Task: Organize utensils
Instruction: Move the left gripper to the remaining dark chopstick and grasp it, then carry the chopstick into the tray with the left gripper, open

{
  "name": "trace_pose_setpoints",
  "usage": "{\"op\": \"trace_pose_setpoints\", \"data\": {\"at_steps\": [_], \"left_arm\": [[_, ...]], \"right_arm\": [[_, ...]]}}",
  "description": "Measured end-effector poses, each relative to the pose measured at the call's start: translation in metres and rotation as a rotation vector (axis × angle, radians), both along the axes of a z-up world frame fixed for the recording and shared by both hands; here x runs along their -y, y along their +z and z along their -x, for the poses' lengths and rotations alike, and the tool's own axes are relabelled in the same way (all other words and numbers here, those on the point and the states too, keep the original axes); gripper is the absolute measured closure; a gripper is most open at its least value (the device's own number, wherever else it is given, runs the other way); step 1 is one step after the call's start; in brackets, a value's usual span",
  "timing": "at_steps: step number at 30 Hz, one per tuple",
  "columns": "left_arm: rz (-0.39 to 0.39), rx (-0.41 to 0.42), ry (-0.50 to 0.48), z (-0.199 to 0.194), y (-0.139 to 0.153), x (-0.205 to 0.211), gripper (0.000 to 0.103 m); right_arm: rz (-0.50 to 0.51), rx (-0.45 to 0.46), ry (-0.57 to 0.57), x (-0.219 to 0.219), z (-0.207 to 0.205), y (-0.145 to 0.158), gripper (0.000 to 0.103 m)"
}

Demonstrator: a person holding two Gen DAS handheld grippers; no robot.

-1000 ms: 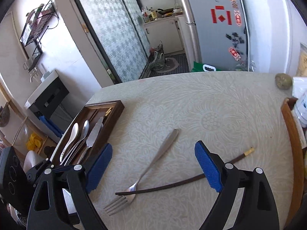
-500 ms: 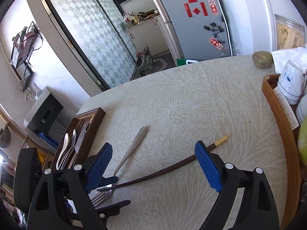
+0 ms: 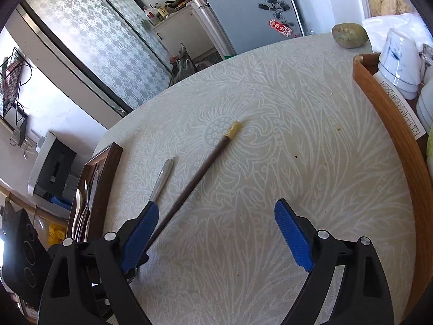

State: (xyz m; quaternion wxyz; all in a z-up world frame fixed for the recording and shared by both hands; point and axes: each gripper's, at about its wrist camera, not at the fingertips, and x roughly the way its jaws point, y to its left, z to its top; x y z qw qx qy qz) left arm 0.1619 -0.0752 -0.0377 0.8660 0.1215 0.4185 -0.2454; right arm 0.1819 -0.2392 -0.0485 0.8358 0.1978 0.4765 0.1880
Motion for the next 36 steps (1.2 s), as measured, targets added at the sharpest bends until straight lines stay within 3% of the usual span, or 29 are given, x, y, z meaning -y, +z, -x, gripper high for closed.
{"op": "trace_pose_setpoints", "data": {"at_steps": [3,5,7,12,24,36], "left_arm": [[0.022,0.02,-0.027,0.006,0.005,0.002,0.097],[0.028,0.035,-0.035,0.011,0.008,0.006,0.097],[0.037,0.044,-0.049,0.017,0.011,0.01,0.097],[0.036,0.062,-0.074,0.025,0.015,0.019,0.097],[0.067,0.07,-0.03,0.044,0.023,-0.015,0.097],[0.092,0.105,0.101,0.075,0.04,-0.103,0.096]], "right_arm": [[-0.07,-0.024,0.012,-0.001,-0.001,-0.006,0.022],[-0.112,-0.031,0.002,0.001,-0.002,-0.008,0.043],[-0.193,-0.06,0.016,0.001,-0.004,-0.015,0.052],[-0.181,-0.059,0.003,-0.003,-0.004,-0.014,0.08],[-0.104,0.069,0.076,-0.042,0.011,0.027,0.087],[-0.035,0.112,0.231,-0.153,0.018,0.059,0.086]]}}
